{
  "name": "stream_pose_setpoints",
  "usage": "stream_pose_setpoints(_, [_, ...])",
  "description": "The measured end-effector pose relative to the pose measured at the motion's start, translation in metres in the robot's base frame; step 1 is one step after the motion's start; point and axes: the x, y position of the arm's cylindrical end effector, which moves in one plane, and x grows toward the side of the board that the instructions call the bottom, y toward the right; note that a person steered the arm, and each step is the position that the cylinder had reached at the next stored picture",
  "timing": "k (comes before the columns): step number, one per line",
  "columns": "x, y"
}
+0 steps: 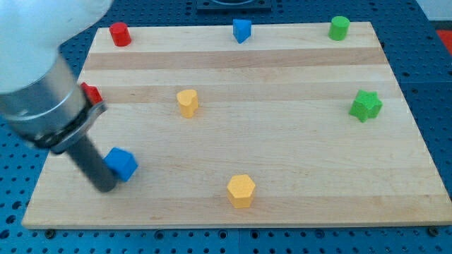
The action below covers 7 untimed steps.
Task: Push the yellow heart towards the bottom left of the board
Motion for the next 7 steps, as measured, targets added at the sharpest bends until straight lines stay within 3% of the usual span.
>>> stream_pose_setpoints(3, [-0.026, -0.023])
stream_pose_setpoints(6, [-0.086, 0.160])
stream_pose_setpoints(7, [-0.130, 0.177])
